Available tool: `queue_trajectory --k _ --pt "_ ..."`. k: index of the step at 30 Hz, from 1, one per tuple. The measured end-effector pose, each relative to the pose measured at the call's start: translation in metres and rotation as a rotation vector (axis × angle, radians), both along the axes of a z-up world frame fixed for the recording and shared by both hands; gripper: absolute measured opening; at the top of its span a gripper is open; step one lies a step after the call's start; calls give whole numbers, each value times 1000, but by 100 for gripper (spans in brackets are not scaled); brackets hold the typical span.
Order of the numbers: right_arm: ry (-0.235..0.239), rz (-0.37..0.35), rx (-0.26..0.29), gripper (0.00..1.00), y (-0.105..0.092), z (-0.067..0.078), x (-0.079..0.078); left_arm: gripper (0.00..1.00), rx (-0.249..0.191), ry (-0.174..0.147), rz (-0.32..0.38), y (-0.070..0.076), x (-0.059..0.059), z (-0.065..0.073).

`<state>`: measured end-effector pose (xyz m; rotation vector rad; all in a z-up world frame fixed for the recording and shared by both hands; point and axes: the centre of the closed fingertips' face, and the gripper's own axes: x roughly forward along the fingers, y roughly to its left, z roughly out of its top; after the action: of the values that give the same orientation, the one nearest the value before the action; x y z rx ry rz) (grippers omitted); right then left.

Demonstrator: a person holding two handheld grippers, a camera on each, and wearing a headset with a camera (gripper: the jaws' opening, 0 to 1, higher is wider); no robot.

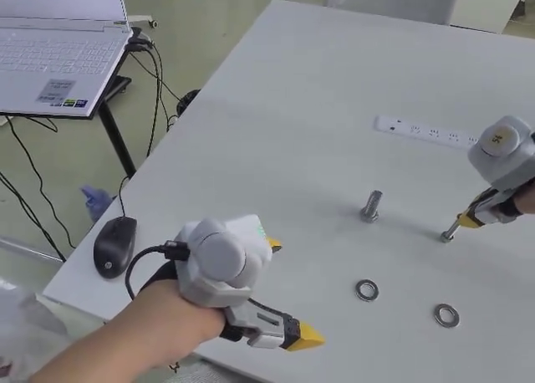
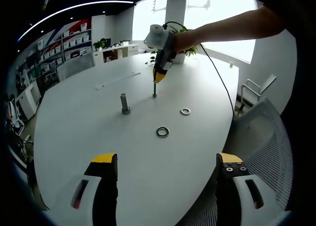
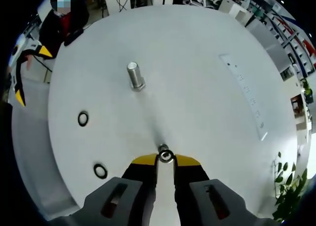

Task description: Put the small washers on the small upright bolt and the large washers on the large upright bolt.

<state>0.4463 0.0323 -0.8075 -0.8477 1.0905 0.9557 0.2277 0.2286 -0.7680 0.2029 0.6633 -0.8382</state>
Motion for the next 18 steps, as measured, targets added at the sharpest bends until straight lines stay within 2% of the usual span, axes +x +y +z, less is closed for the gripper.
queue_trajectory --k 18 --pt "21 -11 0 13 0 -8 1 81 0 9 3 1 -2 -3"
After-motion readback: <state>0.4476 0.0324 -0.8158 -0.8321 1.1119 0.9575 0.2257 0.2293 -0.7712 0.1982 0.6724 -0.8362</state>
